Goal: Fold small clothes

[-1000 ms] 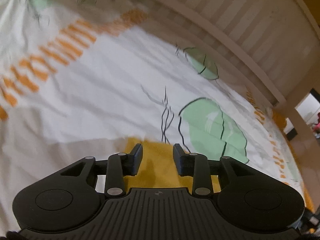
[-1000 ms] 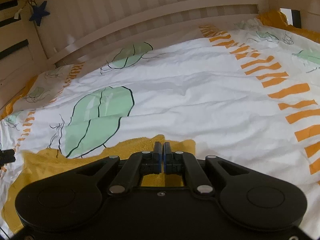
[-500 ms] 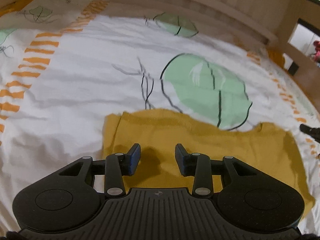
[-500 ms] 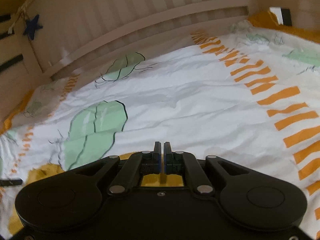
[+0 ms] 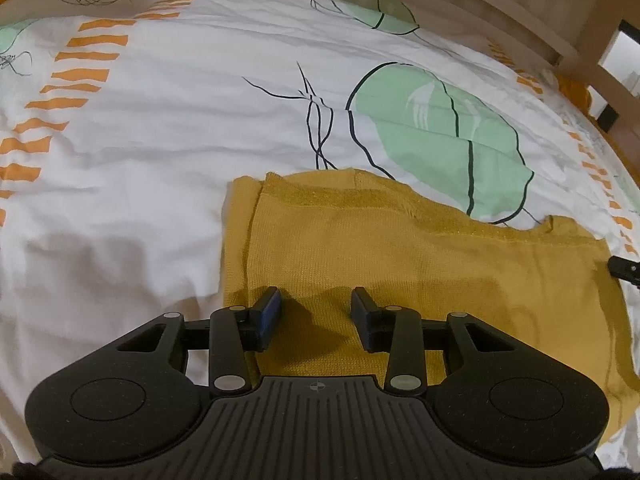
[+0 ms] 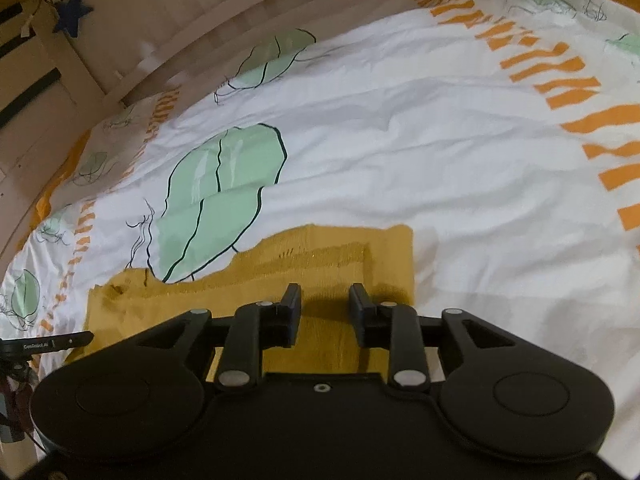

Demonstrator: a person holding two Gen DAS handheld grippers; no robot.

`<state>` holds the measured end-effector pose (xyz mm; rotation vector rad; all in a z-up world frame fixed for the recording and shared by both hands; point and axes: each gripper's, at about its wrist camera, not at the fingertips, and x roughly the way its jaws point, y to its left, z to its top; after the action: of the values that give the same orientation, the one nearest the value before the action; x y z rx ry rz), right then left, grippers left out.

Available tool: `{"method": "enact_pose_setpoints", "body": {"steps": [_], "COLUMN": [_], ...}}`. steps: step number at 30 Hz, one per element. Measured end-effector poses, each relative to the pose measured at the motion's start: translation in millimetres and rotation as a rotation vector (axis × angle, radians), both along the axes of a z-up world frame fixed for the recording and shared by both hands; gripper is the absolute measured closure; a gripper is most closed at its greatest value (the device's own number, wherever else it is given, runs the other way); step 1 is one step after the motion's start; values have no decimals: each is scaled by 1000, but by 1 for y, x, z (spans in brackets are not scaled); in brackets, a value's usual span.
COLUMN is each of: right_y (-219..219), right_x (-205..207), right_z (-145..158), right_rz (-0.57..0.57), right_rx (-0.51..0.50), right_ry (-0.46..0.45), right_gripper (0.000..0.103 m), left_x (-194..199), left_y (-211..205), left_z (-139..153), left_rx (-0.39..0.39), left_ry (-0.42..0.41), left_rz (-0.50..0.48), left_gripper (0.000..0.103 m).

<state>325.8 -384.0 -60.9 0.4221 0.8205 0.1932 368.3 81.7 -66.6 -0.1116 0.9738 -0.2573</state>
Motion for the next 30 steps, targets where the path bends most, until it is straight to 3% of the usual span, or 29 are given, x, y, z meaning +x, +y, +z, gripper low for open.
{"method": "enact_pose_setpoints", "body": {"steps": [2, 3, 4, 5, 10, 14, 17, 19, 20, 22, 26, 30], "right_y": [1, 3, 4, 7, 10, -8, -17, -12, -8, 1, 6, 3], "right_x": [1, 1, 1, 1, -7, -6, -4, -2, -1, 0, 0, 1], "right_z": [0, 0, 0, 1, 21, 14, 9, 11, 12, 12, 4, 0], "right_rz": [14, 22, 28, 34, -49, -110, -72, -29, -4, 23, 29, 43], "right_rx": [-6, -14, -29, -48, -168, -166, -27, -4, -17, -47, -86, -59], "right_ry": [4, 7, 9, 5, -133, -116, -99, -96, -86, -72, -37, -19], "right_gripper": [65, 71, 89, 97, 97, 96, 88, 82, 66, 47, 46, 46], "left_x": [0, 0, 0, 0, 0, 1, 1, 2, 2, 2, 2, 2], "left_y": [-1, 0, 0, 0, 0, -1, -1, -2, -2, -2, -1, -2], "left_z": [0, 0, 0, 0, 0, -1, 2, 1, 1, 0, 1, 1], "left_rx": [1, 1, 1, 0, 0, 2, 11, 14, 14, 13, 13, 15], "left_ry": [0, 0, 0, 0, -5, -6, -11, -11, -10, -9, -7, -7], "left_rz": [0, 0, 1, 1, 4, 5, -2, -4, -4, -4, -6, -5], "left_gripper": [65, 65, 65, 65, 65, 65, 65, 65, 65, 65, 65, 65]}}
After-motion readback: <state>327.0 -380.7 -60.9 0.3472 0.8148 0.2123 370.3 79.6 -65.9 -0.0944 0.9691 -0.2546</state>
